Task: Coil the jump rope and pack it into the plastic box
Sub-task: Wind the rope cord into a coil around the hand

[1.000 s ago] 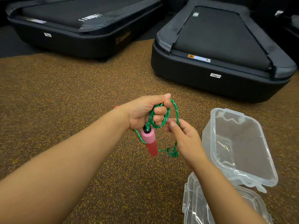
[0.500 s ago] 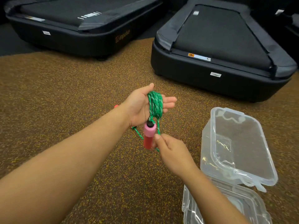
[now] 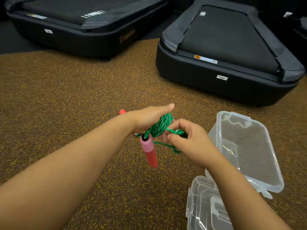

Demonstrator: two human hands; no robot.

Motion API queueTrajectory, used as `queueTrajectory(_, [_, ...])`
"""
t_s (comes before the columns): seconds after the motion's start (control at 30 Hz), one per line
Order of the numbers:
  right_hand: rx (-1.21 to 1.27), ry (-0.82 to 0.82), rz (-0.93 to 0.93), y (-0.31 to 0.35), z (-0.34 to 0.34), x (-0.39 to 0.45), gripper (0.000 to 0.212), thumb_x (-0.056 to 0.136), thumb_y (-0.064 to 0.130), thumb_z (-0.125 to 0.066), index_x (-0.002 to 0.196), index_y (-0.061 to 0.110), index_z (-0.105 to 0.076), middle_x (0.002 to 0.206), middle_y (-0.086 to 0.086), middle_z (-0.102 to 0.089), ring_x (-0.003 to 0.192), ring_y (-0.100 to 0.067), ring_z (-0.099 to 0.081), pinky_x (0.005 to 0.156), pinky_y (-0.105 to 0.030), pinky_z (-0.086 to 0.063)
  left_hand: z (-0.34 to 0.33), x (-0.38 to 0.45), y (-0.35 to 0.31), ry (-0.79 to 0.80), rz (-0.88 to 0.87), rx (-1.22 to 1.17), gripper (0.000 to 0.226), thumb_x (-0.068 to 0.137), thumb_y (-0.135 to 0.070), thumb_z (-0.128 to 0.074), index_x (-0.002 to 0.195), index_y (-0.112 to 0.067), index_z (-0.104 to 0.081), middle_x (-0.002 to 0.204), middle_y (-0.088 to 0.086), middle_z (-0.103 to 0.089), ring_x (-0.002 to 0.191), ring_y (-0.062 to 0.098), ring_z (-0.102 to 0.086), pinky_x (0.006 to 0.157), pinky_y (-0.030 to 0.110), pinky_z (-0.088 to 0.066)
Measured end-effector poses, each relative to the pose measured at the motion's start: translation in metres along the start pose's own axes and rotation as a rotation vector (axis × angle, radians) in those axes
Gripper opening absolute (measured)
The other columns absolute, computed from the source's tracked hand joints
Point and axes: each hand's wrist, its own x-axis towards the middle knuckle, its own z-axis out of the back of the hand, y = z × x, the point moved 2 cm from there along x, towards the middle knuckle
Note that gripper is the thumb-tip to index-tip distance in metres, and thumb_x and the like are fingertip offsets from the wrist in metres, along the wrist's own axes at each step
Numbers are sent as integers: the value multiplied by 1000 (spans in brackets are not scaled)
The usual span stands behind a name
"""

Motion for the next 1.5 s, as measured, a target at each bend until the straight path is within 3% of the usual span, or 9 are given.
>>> queueTrajectory(0.1, [211, -107, -7, -5, 14, 4, 11, 85, 10, -64, 85, 20, -60, 62, 10, -61, 56, -2, -54, 60, -28, -45, -5, -8, -1, 169, 7, 123, 58, 98, -51, -27, 86, -5, -61, 63, 10, -64, 54, 23, -60, 61, 28, -49])
queueTrajectory(0.33, [393, -254, -55, -23, 17, 11, 15, 92, 11, -56, 91, 23, -64, 77, 8, -60, 66, 4, -52, 66, -18, -42, 2, -13, 3, 338, -10, -40, 26, 93, -26, -48, 93, -6, -65, 46, -5, -43, 40, 11, -44, 46, 22, -40])
queueTrajectory(0.6, [336, -253, -67, -37, 11, 7, 25, 97, 13, -47, 108, 23, -68, 80, 2, -65, 70, -1, -59, 60, -17, -48, 7, -9, 1, 271, -28, -111, 28, 99, -27, -38, 77, -15, -50, 43, -9, -37, 37, 9, -38, 46, 20, -37])
queueTrajectory(0.73, [140, -385, -79, -53, 13, 6, 17, 90, 31, -59, 100, 29, -72, 87, 10, -70, 81, -6, -63, 75, -27, -49, 9, -8, -1, 194, -33, -140, 28, 99, -29, -38, 75, -17, -49, 43, -10, -34, 37, 8, -34, 45, 20, -37])
queueTrajectory(0.87, [178, -340, -169, -62, 1, 4, 23, 90, 31, -59, 111, 25, -68, 78, 11, -66, 63, -6, -58, 65, -25, -47, 6, -8, -7, 180, -55, -203, 28, 97, -31, -39, 74, -18, -48, 43, -10, -33, 37, 8, -33, 46, 21, -36])
queueTrajectory(0.97, [159, -347, -128, -66, -4, 5, 34, 89, 28, -62, 121, 38, -57, 97, 10, -65, 79, -10, -58, 78, -35, -51, 3, -9, -11, 220, -54, -196, 28, 97, -31, -39, 74, -18, -49, 43, -10, -33, 37, 8, -33, 47, 21, -36])
queueTrajectory(1.13, [187, -314, -3, -55, -4, 15, 46, 90, 22, -60, 132, 37, -48, 124, 10, -55, 104, -6, -56, 92, -24, -45, -3, -13, -11, 305, -14, -171, 28, 95, -33, -39, 72, -19, -49, 41, -11, -33, 35, 7, -32, 49, 25, -31])
queueTrajectory(1.3, [299, -291, 24, -53, -9, 13, 17, 95, 23, -52, 88, 19, -68, 84, 4, -65, 76, -7, -56, 76, -28, -44, 2, -16, -14, 324, -43, -322, 23, 87, -37, -43, 72, -20, -48, 40, -11, -33, 33, 6, -33, 48, 23, -35])
queueTrajectory(1.5, [628, -373, -138, -73, -19, 3, 24, 98, 24, -45, 89, 23, -67, 51, 9, -48, 53, -10, -54, 65, -31, -45, 6, -16, -15, 321, -75, -500, 25, 89, -36, -41, 70, -21, -48, 37, -11, -34, 32, 6, -34, 46, 22, -36])
